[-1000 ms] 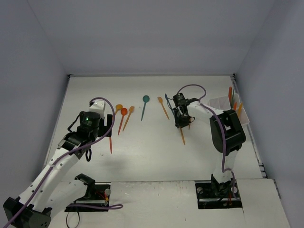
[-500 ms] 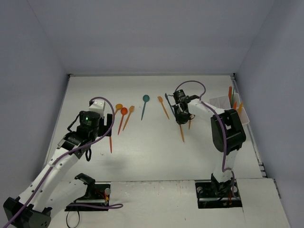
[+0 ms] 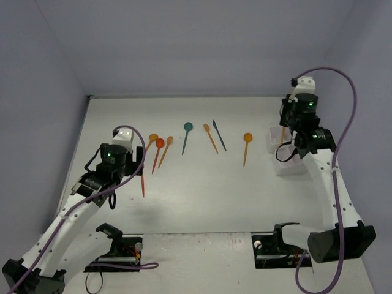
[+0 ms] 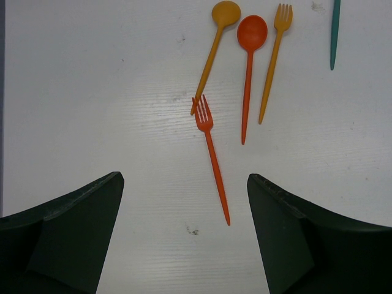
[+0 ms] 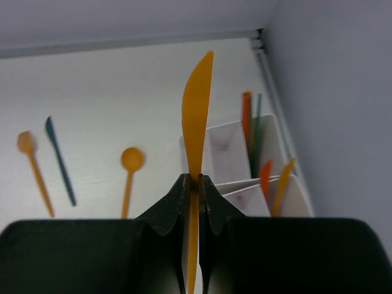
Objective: Sort the eating utensils into containers
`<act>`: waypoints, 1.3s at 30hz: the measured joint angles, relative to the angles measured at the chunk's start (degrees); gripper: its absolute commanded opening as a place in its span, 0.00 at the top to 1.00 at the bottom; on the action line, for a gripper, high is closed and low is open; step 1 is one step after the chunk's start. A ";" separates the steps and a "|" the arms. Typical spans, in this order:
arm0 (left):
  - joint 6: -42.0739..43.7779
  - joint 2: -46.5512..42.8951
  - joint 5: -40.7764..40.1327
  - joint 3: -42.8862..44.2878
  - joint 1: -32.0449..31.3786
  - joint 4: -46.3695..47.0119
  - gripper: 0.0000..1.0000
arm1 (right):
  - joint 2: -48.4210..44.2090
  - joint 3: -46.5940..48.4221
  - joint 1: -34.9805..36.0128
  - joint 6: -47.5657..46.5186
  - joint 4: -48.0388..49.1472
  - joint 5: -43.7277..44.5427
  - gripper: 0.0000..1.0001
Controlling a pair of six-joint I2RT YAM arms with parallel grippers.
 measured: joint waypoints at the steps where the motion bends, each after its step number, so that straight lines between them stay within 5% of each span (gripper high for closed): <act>1: -0.01 -0.06 0.00 0.00 -0.02 0.00 0.20 | -2.20 -2.13 -1.90 -0.90 1.31 0.67 1.00; 15: 0.01 -0.57 -0.02 0.00 0.00 0.00 0.20 | -1.82 -15.46 -22.13 -6.41 18.95 -2.76 1.00; 39: 0.23 -0.64 -0.77 0.00 0.01 -0.02 0.20 | 4.95 -26.02 -24.43 -8.62 33.89 -4.50 1.00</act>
